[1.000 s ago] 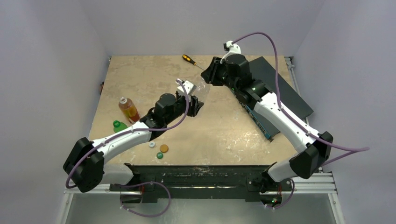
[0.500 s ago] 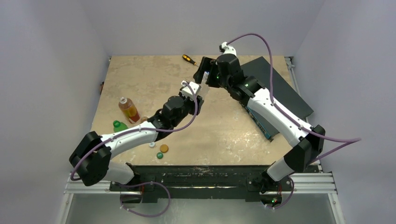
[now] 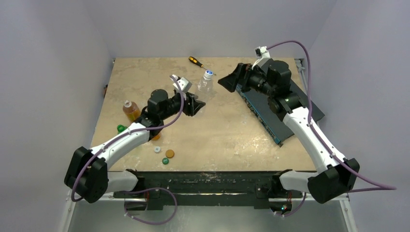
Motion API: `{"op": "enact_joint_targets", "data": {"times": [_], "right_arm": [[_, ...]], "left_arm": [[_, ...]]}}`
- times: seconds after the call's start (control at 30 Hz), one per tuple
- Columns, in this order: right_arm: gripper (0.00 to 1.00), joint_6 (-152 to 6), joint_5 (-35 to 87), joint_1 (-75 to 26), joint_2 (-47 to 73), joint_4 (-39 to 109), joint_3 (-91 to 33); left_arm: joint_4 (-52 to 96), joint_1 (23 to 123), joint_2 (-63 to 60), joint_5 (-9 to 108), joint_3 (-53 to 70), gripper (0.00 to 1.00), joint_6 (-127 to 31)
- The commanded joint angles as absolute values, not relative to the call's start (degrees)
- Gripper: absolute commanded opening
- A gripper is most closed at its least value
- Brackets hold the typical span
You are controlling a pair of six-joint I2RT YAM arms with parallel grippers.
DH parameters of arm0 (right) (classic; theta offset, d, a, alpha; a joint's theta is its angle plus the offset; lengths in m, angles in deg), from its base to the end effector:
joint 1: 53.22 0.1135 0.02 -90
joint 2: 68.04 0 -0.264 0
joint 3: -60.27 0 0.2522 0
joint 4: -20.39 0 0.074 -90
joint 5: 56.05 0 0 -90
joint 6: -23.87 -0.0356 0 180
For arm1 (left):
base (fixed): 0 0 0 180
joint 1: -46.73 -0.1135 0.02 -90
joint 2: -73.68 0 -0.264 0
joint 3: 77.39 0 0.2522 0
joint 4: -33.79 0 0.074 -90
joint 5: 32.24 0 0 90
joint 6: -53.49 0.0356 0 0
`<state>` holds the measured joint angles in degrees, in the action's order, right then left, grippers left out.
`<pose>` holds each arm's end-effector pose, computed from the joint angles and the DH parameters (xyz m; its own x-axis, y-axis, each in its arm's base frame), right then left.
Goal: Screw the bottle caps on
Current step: Screw the bottle cap onto the plastic bottle.
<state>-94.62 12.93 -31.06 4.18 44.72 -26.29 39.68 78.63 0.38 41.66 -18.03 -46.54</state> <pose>0.2631 0.1210 0.4088 -0.4652 0.2913 -0.8359 -0.5204 0.6739 0.5245 0.2461 -0.1648 0.2905 -0.2461 -0.0439 -0.9682 0.7088 0.6732 -0.2107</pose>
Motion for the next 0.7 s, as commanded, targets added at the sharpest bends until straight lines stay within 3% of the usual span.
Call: {"op": "enact_joint_targets", "data": {"times": [0.0,0.1,0.27,0.37,0.67], "right_arm": [[0.96,-93.2,-8.1,-34.2,2.8,30.0,-21.1],[0.9,-97.5,-14.5,-34.7,2.7,18.8,-18.2],[0.72,-100.3,-18.1,-34.7,5.0,12.9,-18.1],[0.67,-102.9,-19.8,-34.5,6.3,9.1,-17.7],[0.63,-102.9,-20.2,-32.5,7.6,7.5,-18.6]], "left_arm": [[44.5,75.2,3.7,20.3,-20.6,0.0,-52.6],[49.2,73.8,4.0,13.6,-22.6,0.0,-57.8],[52.9,73.5,3.9,9.4,-23.8,0.0,-61.5],[54.8,73.5,3.4,7.7,-23.9,0.0,-63.2],[57.7,73.5,1.8,6.4,-23.9,0.0,-65.6]]}}
